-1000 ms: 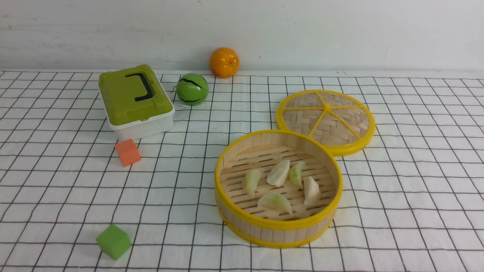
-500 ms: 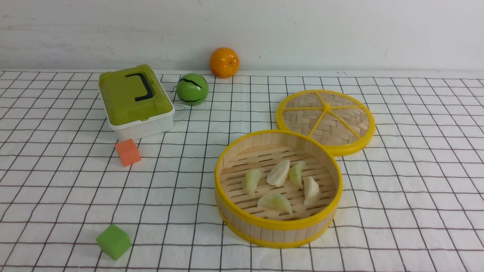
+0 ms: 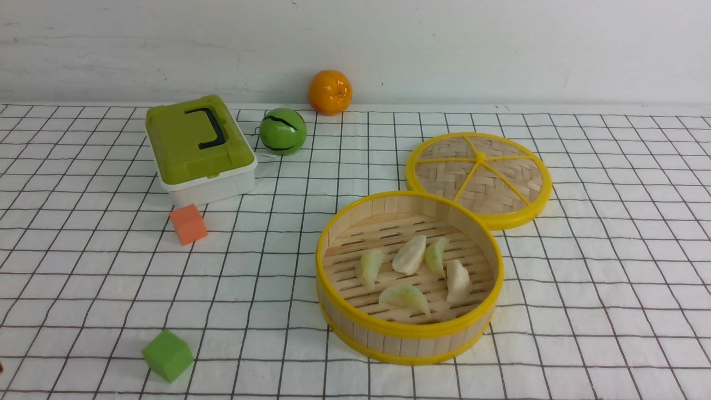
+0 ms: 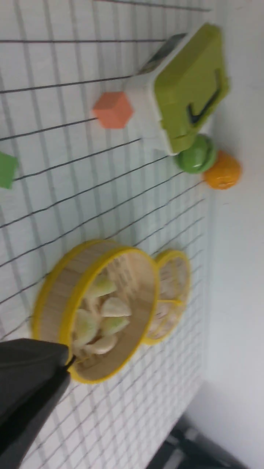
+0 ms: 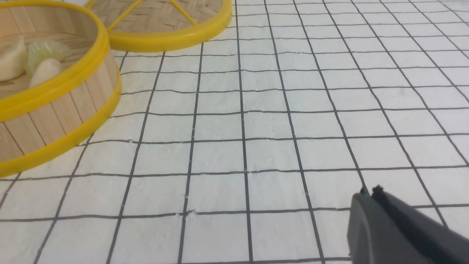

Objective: Put the dumplings into the steamer on the table with the white tablecloth.

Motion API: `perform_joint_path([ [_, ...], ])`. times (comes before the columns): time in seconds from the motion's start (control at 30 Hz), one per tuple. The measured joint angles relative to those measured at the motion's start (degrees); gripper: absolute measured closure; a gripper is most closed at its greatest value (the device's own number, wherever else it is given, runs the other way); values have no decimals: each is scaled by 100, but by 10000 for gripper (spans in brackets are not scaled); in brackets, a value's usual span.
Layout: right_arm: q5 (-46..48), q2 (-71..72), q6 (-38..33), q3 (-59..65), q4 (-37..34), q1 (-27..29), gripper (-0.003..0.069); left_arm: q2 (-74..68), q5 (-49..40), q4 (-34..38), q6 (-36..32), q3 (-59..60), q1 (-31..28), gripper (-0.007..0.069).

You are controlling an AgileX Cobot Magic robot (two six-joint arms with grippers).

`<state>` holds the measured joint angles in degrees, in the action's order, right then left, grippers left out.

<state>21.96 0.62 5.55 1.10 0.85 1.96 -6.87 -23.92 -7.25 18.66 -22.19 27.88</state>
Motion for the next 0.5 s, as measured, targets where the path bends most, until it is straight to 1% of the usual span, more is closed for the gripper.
perform_joint_path([
  [0.03,0,0,0,0,0,0,678,0,158,27,-62,37,-112,637],
  [0.07,0,0,0,0,0,0,678,0,758,273,-288,383,-582,637],
  [0.1,0,0,0,0,0,0,678,0,828,301,-313,383,-640,637],
  [0.13,0,0,0,0,0,0,677,0,1098,401,-397,585,-879,637],
  [0.2,0,0,0,0,0,0,677,24,1707,593,-485,1018,-1557,637],
  [0.23,0,0,0,0,0,0,677,73,1866,638,-486,1232,-1857,637],
  [0.37,0,0,0,0,0,0,676,427,1922,657,-327,1766,-2543,637],
  [0.5,0,0,0,0,0,0,673,730,1748,663,-268,2130,-2793,637],
])
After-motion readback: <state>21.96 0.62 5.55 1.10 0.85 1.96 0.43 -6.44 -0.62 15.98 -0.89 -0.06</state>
